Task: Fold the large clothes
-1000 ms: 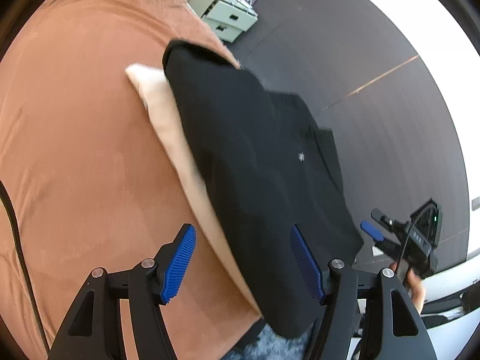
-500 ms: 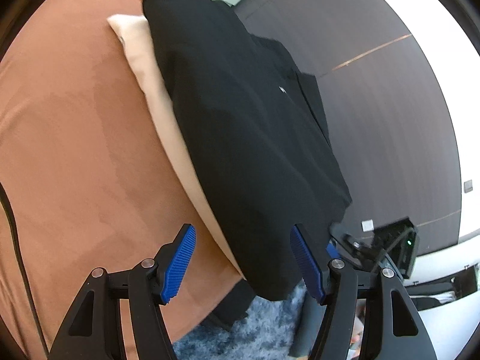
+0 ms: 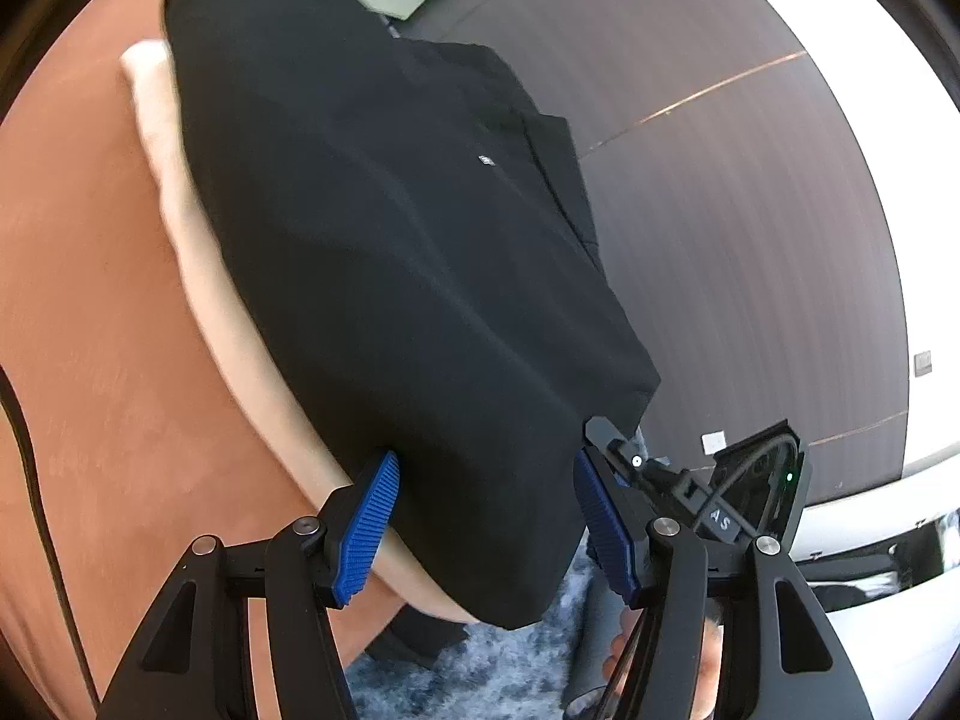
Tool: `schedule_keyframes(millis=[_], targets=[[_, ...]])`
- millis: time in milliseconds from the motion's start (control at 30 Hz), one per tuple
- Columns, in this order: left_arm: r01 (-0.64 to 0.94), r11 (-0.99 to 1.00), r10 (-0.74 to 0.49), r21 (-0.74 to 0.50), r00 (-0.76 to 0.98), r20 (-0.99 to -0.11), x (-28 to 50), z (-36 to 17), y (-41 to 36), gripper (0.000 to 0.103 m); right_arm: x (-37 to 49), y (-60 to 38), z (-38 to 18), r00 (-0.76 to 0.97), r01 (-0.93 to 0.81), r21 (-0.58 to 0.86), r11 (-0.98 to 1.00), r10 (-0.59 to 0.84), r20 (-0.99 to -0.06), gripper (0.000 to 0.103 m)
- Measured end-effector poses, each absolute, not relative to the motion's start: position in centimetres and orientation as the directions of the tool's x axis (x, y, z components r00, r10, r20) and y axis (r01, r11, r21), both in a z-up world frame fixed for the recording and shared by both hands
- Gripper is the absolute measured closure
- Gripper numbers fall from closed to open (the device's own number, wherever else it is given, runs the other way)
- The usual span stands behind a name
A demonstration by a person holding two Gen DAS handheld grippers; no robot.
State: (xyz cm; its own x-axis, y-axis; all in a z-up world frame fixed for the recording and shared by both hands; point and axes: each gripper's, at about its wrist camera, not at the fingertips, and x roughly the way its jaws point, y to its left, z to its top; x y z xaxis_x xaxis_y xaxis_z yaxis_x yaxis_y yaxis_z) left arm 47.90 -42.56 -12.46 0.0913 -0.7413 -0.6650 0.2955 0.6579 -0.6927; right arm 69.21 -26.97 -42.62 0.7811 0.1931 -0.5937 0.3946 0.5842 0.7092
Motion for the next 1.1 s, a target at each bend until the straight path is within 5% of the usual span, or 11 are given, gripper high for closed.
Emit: schedule_keyframes(millis=[500, 833, 867, 967, 1100], targets=[[0.295, 0.749, -0.66, -0.593, 0.265, -0.703, 45.2, -9.0, -33.2, 0.041, 69.8, -31.3, -39.1, 0.752, 0.402, 0.59, 0.7, 0.116, -0.649, 0.083], [0.433, 0.781, -0.61, -0.45, 0.377, -0.697, 39.0, -2.1, -28.4, 0.033, 66.5, -20.3, -36.6, 0.739, 0.391, 0.49, 0.779, 0.052, -0.672, 0.082], [0.444, 0.778, -0.615, -0.446, 0.388, -0.687, 38.4, -1.5, -27.8, 0.023, 66.2, -18.7, -36.5, 0.737, 0.396, 0.473, 0.787, 0.034, -0.674, 0.074], [0.444, 0.794, -0.599, -0.415, 0.454, -0.66, 36.3, 0.0, -26.1, 0.013, 64.3, -15.4, -35.6, 0.739, 0.404, 0.424, 0.811, -0.016, -0.673, 0.016], [0.444, 0.802, -0.591, -0.4, 0.492, -0.639, 34.0, 1.5, -24.1, 0.011, 59.9, -11.2, -34.8, 0.753, 0.408, 0.403, 0.819, -0.052, -0.657, 0.013]])
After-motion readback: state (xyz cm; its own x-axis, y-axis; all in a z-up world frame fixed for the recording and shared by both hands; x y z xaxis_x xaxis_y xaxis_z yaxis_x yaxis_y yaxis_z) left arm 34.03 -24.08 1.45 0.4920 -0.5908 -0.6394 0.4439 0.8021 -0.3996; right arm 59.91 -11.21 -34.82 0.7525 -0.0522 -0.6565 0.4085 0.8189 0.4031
